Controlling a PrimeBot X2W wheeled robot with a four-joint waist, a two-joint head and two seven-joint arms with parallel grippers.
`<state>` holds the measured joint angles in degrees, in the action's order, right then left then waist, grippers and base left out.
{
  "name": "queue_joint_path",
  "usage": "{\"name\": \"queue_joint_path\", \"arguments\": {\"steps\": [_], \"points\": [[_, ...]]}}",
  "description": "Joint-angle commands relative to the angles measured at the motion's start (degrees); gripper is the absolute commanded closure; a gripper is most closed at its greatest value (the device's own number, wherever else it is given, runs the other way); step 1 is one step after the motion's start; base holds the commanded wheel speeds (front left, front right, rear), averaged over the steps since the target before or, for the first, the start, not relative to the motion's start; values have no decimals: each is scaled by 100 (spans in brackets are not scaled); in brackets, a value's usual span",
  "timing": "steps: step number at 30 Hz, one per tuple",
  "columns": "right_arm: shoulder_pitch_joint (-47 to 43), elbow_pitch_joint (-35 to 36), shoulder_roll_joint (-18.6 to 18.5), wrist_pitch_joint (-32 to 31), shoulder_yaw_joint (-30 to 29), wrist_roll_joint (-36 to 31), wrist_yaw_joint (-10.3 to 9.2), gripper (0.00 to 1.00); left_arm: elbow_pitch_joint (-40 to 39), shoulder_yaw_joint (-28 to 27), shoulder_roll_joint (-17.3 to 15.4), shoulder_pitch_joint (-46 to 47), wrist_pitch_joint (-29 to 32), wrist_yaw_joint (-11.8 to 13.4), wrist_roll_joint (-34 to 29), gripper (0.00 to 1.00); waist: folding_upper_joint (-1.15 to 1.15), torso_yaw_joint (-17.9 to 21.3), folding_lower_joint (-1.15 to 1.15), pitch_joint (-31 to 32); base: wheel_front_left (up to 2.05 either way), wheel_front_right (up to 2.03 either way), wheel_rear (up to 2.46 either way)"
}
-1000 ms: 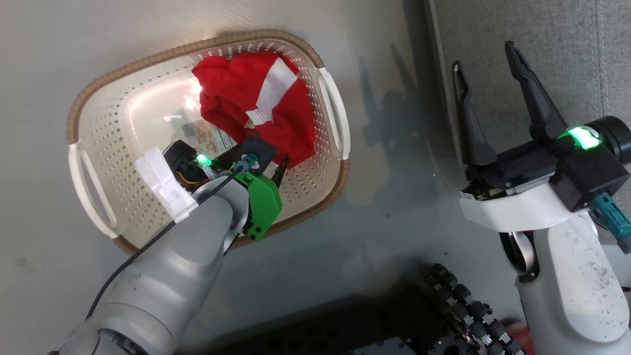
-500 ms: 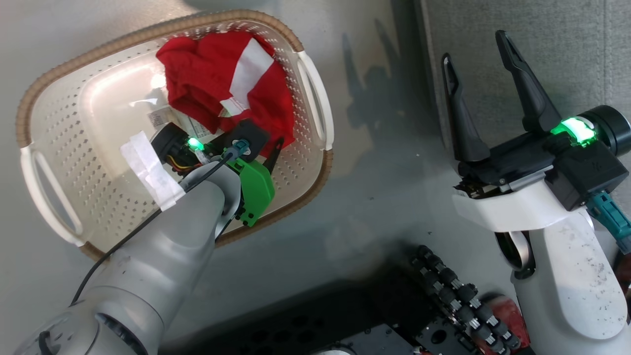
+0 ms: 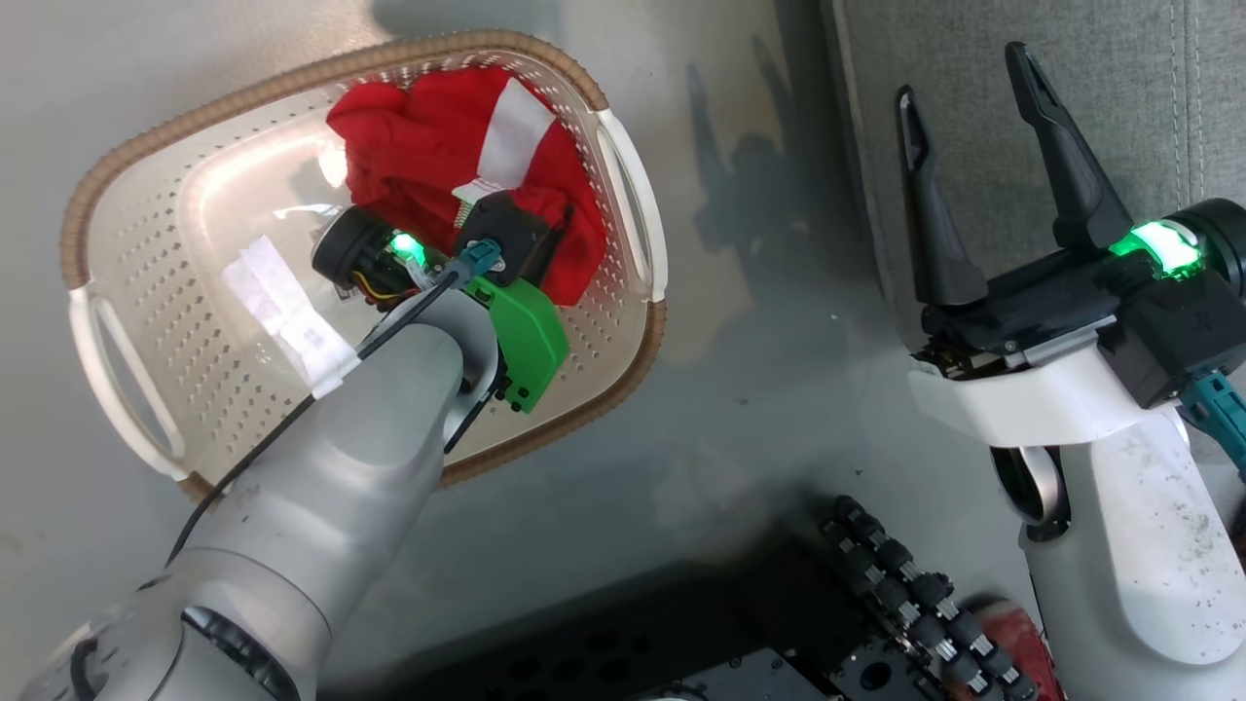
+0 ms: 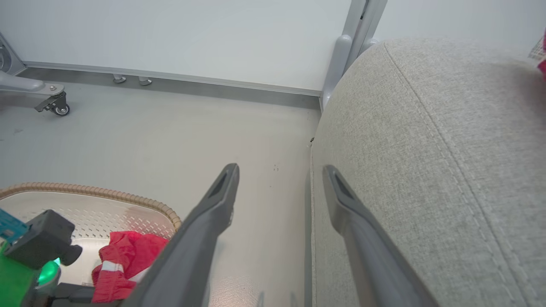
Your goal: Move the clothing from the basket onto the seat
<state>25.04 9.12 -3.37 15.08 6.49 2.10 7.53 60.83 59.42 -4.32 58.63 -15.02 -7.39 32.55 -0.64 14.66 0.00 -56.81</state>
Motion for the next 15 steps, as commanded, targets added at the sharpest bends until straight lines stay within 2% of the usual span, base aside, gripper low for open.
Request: {"name": "queue_joint_path", "arguments": {"steps": [1,8,15], "points": [[28,-15,4,13,-42,55,-8,0,-106,-107,-65,-131,-19,-15,-40,100,64,-108,0,179,0,0,0],[-36,-224,19,13,-13,90,-8,0,-740,-581,-120,-609,-21,-4,-358,100,64,-343,0,769,0,0,0],[-326,-469,-46,13,97,101,-8,0,-1448,-1224,-109,-1515,-20,18,-707,100,64,-621,0,1769,0,0,0]]}}
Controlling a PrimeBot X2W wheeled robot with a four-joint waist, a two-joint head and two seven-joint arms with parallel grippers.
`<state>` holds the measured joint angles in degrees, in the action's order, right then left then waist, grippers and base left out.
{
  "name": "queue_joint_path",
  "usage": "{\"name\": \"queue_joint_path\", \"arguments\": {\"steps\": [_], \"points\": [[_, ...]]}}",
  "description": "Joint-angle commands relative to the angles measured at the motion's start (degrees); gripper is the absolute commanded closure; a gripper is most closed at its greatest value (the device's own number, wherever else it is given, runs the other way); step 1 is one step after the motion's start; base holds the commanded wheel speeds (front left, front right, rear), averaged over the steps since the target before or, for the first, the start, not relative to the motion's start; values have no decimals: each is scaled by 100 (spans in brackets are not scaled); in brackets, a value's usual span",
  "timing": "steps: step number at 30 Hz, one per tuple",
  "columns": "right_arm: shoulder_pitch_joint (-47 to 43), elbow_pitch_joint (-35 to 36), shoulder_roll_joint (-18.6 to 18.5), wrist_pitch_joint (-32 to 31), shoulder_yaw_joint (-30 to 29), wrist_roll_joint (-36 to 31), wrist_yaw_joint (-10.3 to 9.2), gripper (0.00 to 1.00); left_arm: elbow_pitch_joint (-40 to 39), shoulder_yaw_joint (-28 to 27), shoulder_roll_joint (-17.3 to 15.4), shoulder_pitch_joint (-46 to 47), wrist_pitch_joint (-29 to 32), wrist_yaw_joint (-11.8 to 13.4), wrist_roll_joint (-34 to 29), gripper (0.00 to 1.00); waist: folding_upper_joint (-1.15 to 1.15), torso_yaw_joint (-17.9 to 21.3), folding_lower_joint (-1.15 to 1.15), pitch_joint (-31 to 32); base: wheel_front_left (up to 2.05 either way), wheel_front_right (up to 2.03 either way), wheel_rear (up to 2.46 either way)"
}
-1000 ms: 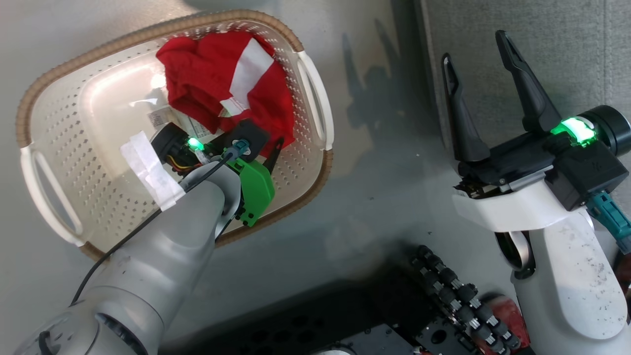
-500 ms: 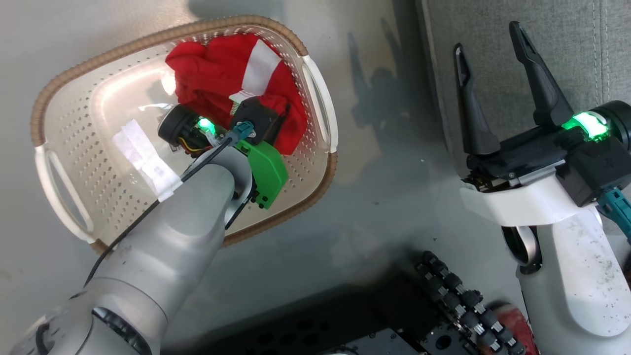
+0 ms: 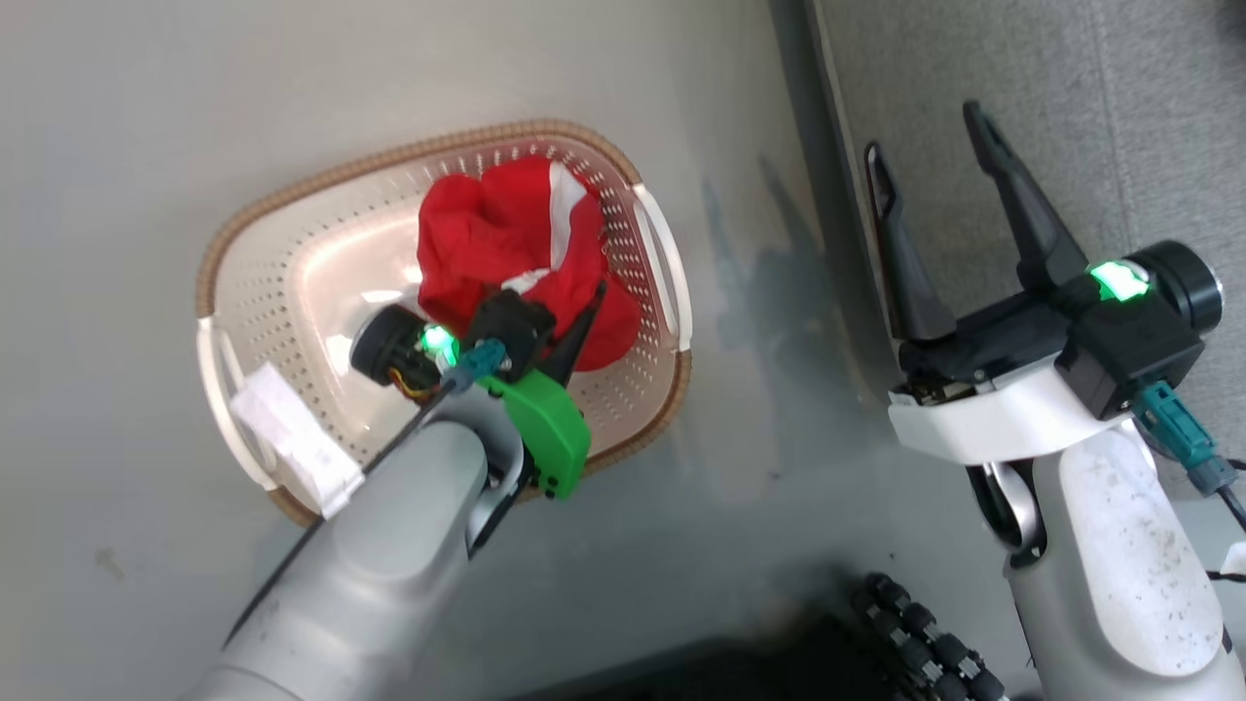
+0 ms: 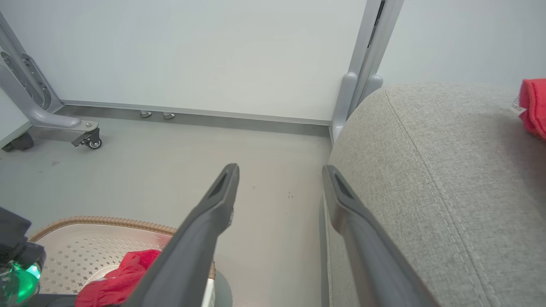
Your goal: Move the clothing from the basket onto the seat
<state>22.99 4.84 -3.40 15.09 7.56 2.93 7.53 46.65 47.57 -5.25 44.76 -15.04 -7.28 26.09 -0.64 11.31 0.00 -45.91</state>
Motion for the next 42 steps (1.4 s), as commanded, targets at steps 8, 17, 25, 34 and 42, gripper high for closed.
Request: {"name": "queue_joint_path", "arguments": {"steps": [8,17,25,34,42], "points": [[-710,-290,-113,12,48,59,-8,0,-754,-757,60,-1112,-21,5,-434,100,64,-558,0,1890,0,0,0],[-1355,-524,-84,12,220,202,-8,0,-1602,-1513,173,-2081,-21,-14,-556,100,64,-592,0,3169,0,0,0],[-1965,-688,-95,12,364,270,-8,0,-2364,-1937,221,-2770,-21,-24,-592,100,64,-544,0,4114,0,0,0],[-2347,-683,-102,12,449,325,-8,0,-2953,-2051,234,-3140,-20,-29,-690,100,64,-431,0,4523,0,0,0],[-2451,-721,-164,12,637,432,-8,0,-3229,-1731,229,-3078,-20,-27,-506,100,64,-584,0,4552,0,0,0]]}}
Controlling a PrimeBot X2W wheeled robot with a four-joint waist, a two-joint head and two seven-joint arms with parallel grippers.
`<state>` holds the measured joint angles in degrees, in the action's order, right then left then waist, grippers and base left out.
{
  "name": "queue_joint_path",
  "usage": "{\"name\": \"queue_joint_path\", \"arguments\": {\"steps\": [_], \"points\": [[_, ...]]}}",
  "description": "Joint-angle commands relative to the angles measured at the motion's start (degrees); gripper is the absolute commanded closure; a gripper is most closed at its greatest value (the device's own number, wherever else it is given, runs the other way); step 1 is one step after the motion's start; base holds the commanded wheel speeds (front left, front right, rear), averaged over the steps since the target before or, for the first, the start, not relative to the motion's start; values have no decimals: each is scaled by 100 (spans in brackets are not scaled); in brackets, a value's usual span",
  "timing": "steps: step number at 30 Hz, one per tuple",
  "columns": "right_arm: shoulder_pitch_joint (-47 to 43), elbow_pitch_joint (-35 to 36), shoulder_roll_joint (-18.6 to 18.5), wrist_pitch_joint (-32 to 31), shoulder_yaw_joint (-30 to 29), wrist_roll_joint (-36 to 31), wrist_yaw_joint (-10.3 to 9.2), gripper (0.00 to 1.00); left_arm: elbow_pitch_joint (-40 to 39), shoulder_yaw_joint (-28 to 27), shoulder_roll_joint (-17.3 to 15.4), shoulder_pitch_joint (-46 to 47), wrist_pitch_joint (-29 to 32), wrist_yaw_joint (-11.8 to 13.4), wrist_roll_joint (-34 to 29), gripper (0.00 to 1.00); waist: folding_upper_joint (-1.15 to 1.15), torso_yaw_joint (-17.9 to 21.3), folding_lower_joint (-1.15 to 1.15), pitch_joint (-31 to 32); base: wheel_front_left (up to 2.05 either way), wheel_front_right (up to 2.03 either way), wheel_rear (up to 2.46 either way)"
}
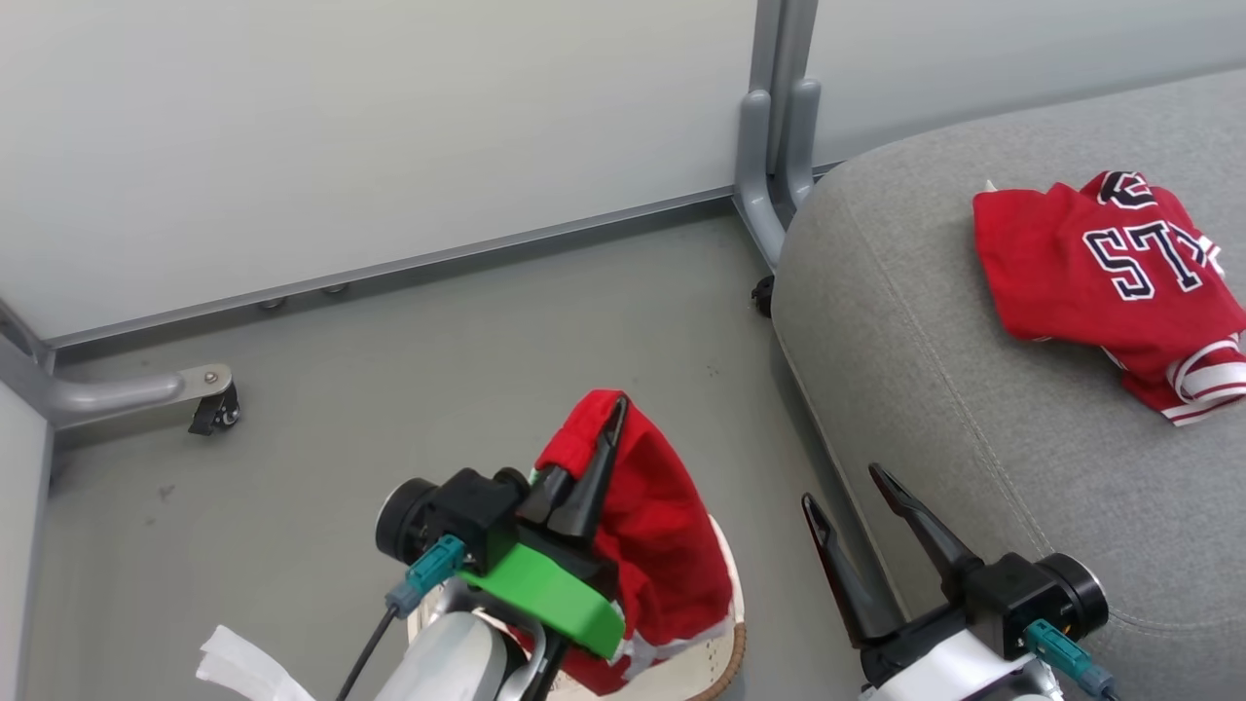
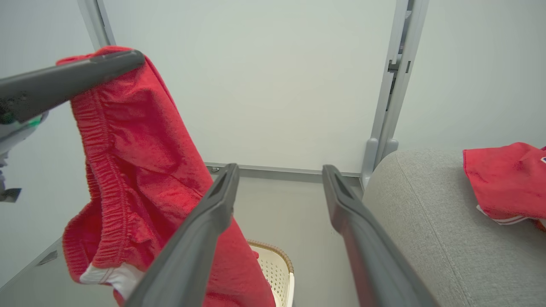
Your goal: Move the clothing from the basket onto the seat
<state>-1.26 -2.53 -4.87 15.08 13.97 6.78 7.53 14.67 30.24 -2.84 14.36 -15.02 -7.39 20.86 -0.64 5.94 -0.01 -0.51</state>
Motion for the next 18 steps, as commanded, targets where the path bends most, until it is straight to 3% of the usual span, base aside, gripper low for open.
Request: {"name": "queue_joint_path", "arguments": {"steps": [1,18], "points": [[2,45,-6,13,24,109,-8,0,-60,51,-11,-5,-22,-16,14,100,64,-73,1,8,0,0,0],[734,-492,-466,12,1267,868,-8,0,-437,1158,-10,373,-22,-17,282,100,64,-315,1,-57,0,0,0]]}}
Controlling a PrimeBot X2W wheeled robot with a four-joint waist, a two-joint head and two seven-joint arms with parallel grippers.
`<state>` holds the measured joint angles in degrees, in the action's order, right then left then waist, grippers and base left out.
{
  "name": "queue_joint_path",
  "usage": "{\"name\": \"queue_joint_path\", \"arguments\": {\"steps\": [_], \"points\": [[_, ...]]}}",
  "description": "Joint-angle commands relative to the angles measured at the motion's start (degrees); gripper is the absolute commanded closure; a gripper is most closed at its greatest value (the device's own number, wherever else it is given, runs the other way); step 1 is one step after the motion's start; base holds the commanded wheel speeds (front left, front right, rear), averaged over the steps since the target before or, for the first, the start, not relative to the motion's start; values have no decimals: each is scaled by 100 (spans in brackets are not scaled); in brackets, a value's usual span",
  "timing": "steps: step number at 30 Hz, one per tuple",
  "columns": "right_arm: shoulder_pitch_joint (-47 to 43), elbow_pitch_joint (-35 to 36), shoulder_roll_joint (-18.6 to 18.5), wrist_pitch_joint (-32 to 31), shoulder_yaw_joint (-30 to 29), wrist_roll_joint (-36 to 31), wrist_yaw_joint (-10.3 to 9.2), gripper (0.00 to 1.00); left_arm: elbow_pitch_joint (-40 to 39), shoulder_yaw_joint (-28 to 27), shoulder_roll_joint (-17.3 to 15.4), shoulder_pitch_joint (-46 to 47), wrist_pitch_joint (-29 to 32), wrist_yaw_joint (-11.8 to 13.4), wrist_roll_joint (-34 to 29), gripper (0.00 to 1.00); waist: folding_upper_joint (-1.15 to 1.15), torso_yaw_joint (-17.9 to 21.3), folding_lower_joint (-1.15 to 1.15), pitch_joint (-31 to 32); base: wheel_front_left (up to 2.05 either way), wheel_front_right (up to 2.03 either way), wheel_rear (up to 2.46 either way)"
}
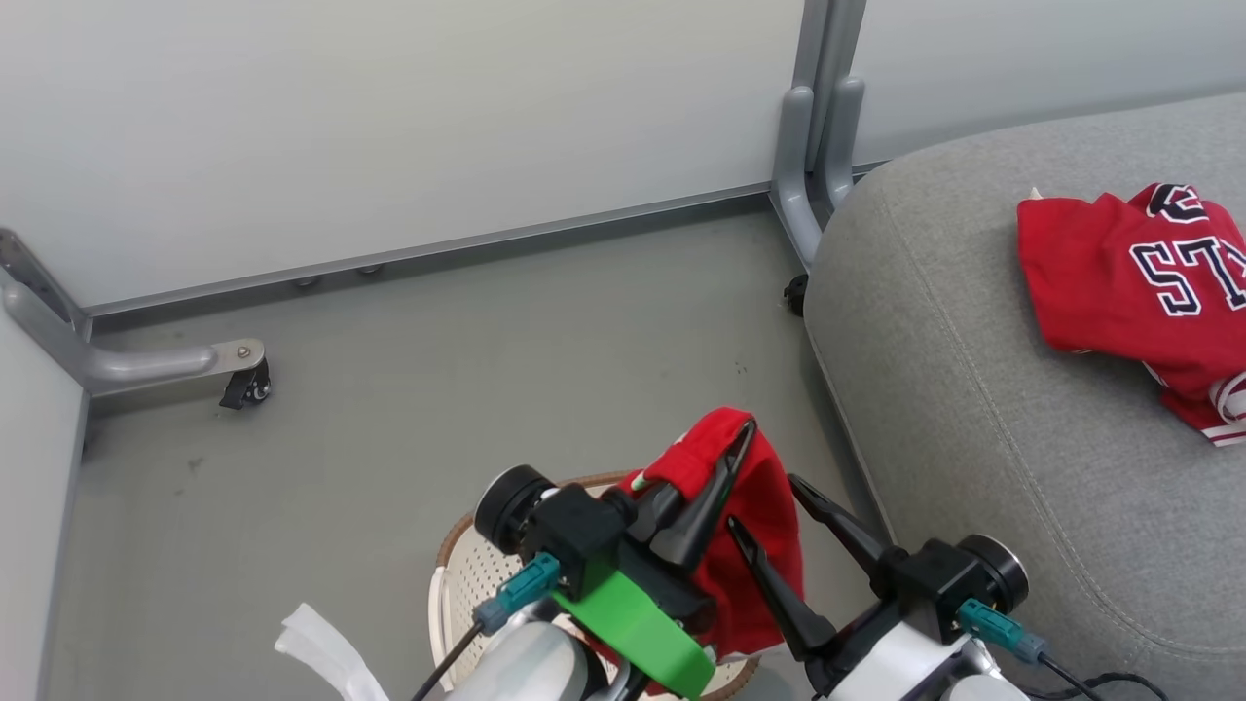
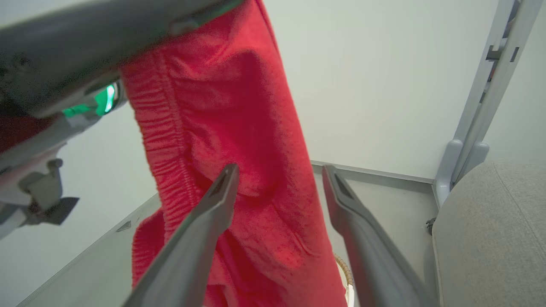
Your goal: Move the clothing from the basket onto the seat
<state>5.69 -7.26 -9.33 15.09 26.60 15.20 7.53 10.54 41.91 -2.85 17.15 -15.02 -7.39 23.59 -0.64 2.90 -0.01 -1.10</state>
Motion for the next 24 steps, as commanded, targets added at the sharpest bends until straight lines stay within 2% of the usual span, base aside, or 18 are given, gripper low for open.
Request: {"name": "queue_joint_path", "arguments": {"steps": [1,15,16,18,19,20,24], "points": [[38,-94,-27,12,9,20,-8,0,-52,35,-9,137,-21,-17,9,100,64,-27,1,0,0,0,0],[-2,-952,-57,12,214,175,-8,0,-368,110,-164,206,24,43,-85,100,64,-70,1,-79,0,0,0],[28,-1020,-74,11,270,157,-8,14,-375,110,-181,204,22,40,-82,100,64,-68,1,-86,0,0,0],[95,-1108,-82,12,337,158,-8,58,-397,116,-210,220,18,43,-117,100,64,-62,1,-98,0,0,0],[112,-1142,-76,12,370,186,-8,85,-410,115,-221,220,15,43,-116,100,64,-58,1,-103,0,0,0],[122,-1182,-69,11,433,234,-8,100,-425,107,-237,220,13,45,-118,100,64,-49,1,-114,0,0,0],[245,-1253,-103,12,601,303,-8,100,-436,91,-310,237,19,69,-130,100,64,-25,1,-154,0,0,0]]}}
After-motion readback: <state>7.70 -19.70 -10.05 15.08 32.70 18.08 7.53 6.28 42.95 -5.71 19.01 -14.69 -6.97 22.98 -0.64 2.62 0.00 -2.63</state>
